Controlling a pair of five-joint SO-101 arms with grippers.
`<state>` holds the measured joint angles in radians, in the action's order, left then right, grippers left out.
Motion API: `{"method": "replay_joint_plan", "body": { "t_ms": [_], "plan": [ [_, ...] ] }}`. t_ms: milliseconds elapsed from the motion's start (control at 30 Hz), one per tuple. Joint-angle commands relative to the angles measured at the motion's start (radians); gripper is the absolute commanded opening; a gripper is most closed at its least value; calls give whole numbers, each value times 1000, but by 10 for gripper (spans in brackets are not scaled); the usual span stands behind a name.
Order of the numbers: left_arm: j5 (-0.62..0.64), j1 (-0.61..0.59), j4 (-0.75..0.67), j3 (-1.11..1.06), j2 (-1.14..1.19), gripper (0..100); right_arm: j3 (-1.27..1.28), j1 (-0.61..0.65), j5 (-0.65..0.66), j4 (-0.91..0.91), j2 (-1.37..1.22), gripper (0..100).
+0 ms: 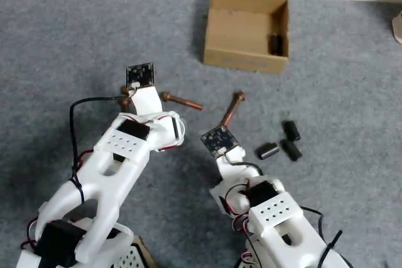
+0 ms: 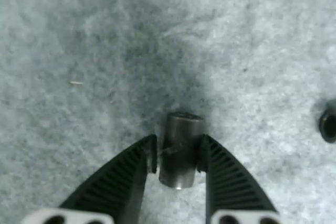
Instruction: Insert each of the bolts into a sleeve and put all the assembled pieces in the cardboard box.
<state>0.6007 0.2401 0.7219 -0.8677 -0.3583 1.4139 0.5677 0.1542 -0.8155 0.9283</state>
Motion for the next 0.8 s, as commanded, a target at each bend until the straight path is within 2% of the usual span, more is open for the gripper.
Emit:
{"method": "replay_joint_plan", "body": {
  "t_ms": [0,67,167,467,767],
  "plan": [
    [-5,-7,5,42,-10,216,-4,12,-14,18,-8,123],
    [-5,-10,5,42,-10,216,-4,12,-14,18,-8,102],
    [-2,-12,5,42,-12,216,-5,-1,-14,19,-8,0],
    [-2,-12,5,42,-12,214,-5,-35,-12,-28,-10,5],
    [2,-13,5,45,-12,213,-88,-255,-6,-38,-8,5]
  ]
}}
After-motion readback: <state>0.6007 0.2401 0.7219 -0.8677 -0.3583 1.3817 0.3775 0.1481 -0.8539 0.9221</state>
